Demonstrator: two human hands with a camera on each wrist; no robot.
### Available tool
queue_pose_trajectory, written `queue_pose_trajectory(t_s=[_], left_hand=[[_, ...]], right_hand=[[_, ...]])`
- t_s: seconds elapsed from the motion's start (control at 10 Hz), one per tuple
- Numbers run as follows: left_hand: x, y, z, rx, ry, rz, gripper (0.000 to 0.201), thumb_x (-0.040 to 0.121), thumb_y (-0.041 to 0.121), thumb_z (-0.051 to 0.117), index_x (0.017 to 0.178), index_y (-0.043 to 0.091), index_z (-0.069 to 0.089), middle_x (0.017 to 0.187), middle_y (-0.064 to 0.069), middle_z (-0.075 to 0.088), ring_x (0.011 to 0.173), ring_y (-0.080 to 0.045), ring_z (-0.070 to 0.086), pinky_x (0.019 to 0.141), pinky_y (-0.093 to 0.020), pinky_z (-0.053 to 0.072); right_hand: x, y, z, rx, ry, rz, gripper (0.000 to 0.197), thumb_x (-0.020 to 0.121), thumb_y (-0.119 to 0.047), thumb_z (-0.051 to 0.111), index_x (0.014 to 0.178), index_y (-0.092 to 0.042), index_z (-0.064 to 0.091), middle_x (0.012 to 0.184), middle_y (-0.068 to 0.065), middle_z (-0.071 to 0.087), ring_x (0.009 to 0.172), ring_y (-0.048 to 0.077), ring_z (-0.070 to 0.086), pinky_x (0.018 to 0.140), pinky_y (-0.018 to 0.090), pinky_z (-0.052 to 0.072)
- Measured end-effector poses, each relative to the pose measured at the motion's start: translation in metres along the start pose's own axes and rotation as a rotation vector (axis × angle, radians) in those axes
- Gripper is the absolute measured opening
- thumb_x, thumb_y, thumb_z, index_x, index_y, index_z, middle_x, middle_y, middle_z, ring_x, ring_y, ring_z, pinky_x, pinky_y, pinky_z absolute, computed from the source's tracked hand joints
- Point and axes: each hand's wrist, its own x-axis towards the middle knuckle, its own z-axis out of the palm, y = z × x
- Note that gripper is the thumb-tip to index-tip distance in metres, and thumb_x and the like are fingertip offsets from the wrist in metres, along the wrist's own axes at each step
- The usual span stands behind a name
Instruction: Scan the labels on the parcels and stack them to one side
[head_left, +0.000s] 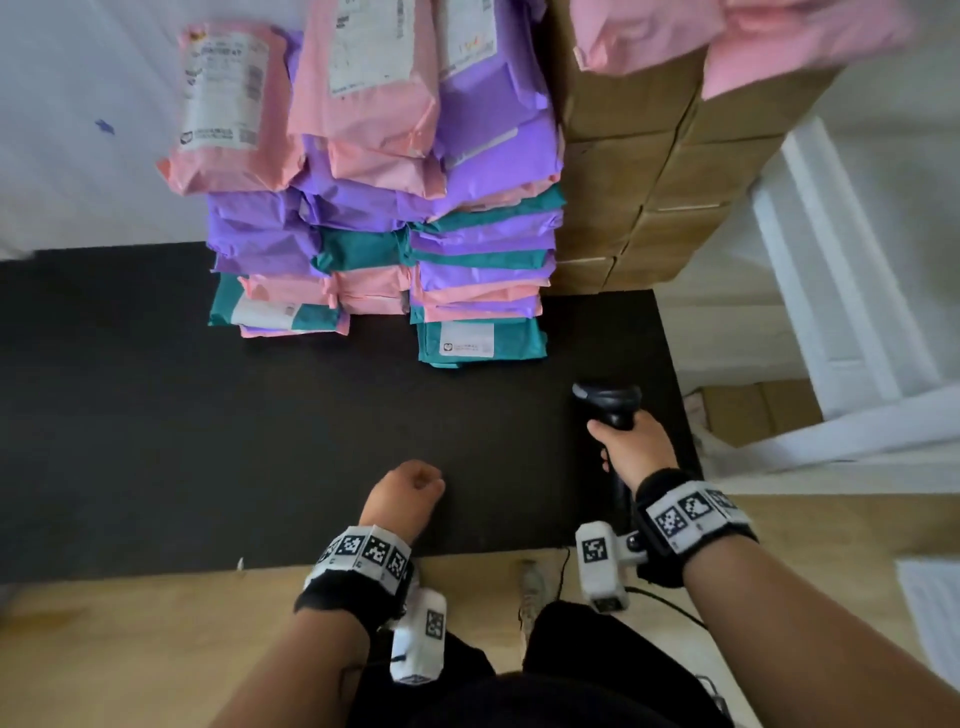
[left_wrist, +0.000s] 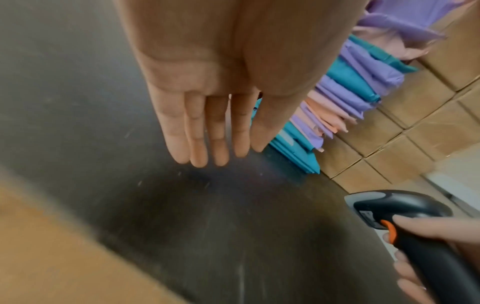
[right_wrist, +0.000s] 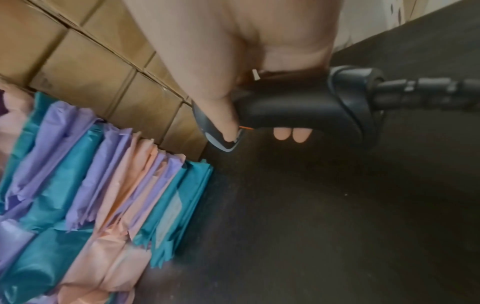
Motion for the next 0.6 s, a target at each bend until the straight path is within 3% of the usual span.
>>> queue_pose_trajectory(t_s=[0.2,0.4,0.5,0.6], left_hand=[[-0.026,-0.024,0.029,-0.013,0.070,-0.064,0.009,0.090,0.020,0.059,0.093,0.024,0.066,0.090,0.006,0.063,0.088,-0.013,0.057,0.074,-0.022,0.038],[-0.031,-0.050,0.021,-0.045,0.028,-0.188,0.012,0.091,0.016,0.056,0.088,0.020,0.067,0.085,-0.005,0.067,0.086,-0.024,0.062,0.072,-0.026,0.043],[-0.032,-0.071,0.013,-0.122,0.012,-0.230,0.019,0.089,0.009,0.056,0.075,0.018,0.065,0.079,-0.008,0.069,0.081,-0.027,0.065,0.071,-0.029,0.046],[-0.036,-0.098,0.004,-0.149,0.006,-0.281,0.016,0.091,0.009,0.055,0.077,0.010,0.063,0.074,-0.008,0.067,0.067,-0.023,0.060,0.063,-0.026,0.043]], right_hand=[[0.016,0.010,0.003,-0.068,-0.037,0.003,0.045,0.088,-0.029,0.070,0.120,0.000,0.058,0.117,0.026,0.064,0.107,0.042,0.064,0.094,0.053,0.052],[0.010,0.004,0.005,-0.169,-0.056,0.014,0.053,0.090,-0.035,0.069,0.128,-0.001,0.054,0.130,0.022,0.058,0.119,0.039,0.057,0.100,0.040,0.044],[0.007,0.002,-0.003,-0.149,-0.081,0.009,0.066,0.083,-0.038,0.076,0.133,-0.002,0.052,0.135,0.019,0.056,0.124,0.036,0.054,0.102,0.040,0.043],[0.000,-0.006,-0.019,-0.077,-0.039,-0.046,0.076,0.080,-0.030,0.079,0.143,-0.005,0.045,0.140,0.020,0.051,0.128,0.035,0.051,0.109,0.041,0.040]])
